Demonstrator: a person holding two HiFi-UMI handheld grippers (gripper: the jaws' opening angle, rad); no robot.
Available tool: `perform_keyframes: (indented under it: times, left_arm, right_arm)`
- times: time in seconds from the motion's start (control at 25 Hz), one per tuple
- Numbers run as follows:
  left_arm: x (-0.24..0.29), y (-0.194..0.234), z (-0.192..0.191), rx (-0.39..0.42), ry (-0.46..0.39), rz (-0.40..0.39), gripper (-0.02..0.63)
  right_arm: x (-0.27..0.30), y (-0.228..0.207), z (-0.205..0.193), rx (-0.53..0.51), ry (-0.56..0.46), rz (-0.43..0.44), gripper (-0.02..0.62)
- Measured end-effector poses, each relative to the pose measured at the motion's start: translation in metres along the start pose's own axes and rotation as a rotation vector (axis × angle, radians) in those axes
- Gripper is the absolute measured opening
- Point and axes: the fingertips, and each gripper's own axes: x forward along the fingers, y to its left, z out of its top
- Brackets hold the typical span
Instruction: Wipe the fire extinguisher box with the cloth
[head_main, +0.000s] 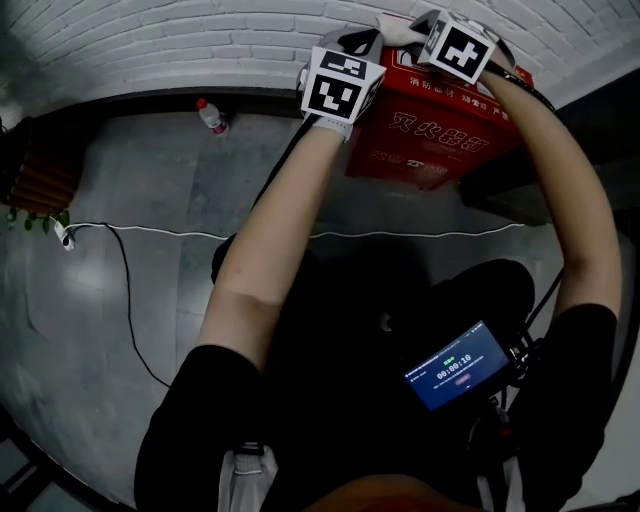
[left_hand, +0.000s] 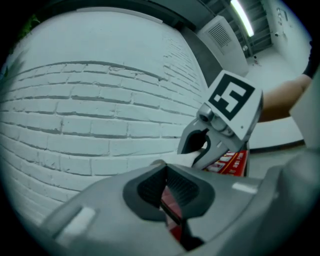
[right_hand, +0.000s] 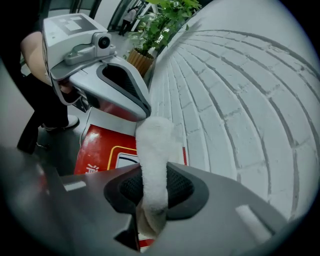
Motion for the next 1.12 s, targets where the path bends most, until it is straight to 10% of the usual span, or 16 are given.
perform_keyframes:
  times: [1.12]
  left_arm:
    - [-0.085,-0.036,0.025,0.086,-0.015,0.033,-0.002]
  right_arm:
    - [-0.081,0.136,0.015,-0.059,-0.053,0.119,0.091]
